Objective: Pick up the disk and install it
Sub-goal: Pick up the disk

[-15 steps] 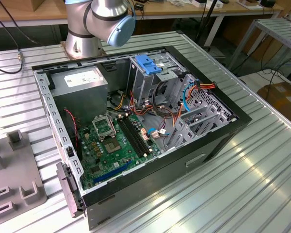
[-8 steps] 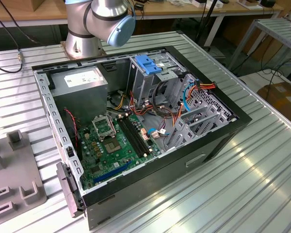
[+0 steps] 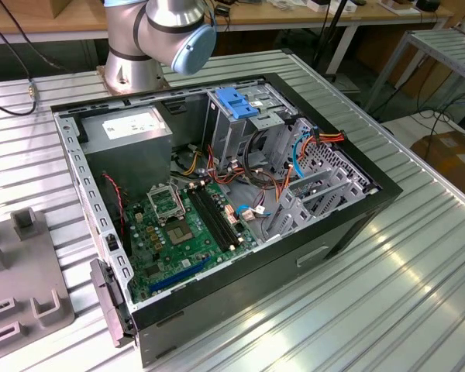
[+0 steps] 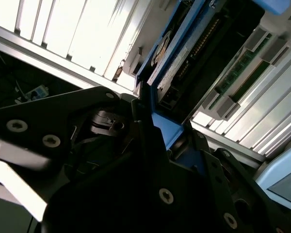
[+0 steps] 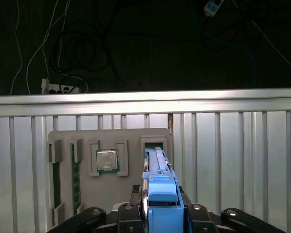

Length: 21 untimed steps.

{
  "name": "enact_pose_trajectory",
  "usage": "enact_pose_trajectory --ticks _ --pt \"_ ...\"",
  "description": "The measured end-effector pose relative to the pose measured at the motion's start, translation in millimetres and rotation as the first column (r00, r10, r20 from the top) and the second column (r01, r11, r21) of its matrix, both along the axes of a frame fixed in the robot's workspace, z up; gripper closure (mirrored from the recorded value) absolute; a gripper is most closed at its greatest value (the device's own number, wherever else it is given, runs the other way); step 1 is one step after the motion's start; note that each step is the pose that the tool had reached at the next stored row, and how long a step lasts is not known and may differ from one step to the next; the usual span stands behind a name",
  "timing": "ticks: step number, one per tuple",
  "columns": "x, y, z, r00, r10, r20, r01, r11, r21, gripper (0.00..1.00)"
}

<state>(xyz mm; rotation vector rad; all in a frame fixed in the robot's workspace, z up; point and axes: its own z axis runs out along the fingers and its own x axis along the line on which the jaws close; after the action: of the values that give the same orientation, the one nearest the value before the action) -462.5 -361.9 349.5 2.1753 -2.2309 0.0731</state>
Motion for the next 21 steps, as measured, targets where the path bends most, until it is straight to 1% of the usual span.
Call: enact_pose_trajectory --ticks 7,19,21 --pt "0.0 0.0 5.9 1.0000 0.000 0.0000 0.000 1.0000 0.0001 0.63" --pt "0.0 0.0 12.7 1.0000 0.000 0.0000 0.000 1.0000 0.0004 0.63" --pt "0.0 0.0 14.7 1.0000 0.000 -0.0001 0.000 1.0000 0.0003 0.63"
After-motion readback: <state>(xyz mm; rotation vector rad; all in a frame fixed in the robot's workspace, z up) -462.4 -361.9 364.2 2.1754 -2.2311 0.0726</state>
